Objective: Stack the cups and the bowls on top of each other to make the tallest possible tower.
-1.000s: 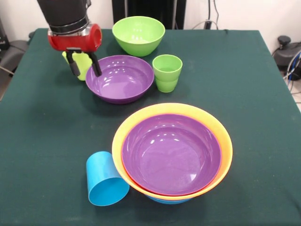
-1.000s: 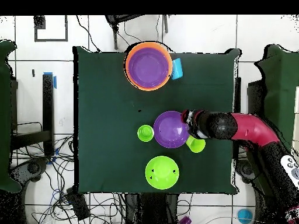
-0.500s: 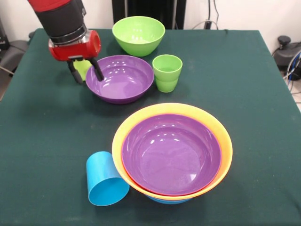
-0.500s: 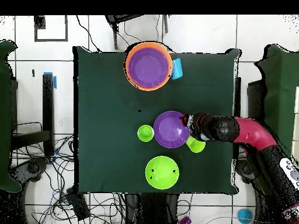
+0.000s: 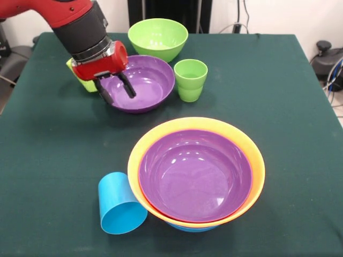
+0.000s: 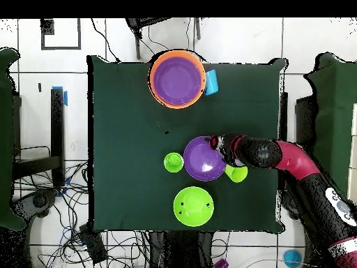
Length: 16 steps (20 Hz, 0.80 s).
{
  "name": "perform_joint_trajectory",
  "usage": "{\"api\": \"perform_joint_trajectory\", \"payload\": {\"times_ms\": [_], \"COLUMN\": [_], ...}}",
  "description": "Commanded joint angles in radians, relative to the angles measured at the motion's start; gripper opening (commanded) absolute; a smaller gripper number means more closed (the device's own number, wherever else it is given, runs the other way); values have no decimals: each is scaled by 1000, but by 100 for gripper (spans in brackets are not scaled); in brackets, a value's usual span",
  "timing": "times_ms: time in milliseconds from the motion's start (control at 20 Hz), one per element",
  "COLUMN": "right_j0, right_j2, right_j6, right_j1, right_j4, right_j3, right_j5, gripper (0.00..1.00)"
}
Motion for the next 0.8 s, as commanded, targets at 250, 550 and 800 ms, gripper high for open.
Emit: {"api": "perform_joint_trajectory", "payload": {"times_ms": [250,550,800], "right_j0": [-3,2,12], "right_j2": [47,53,75], "right_j6": [-362,-368,-370], "right_j1": [139,132,72], "right_j4": [-64,-76,-84], "right_j3": [-59,-69,-49], "right_j5": [24,36,53], "gripper": [100,100,100]}}
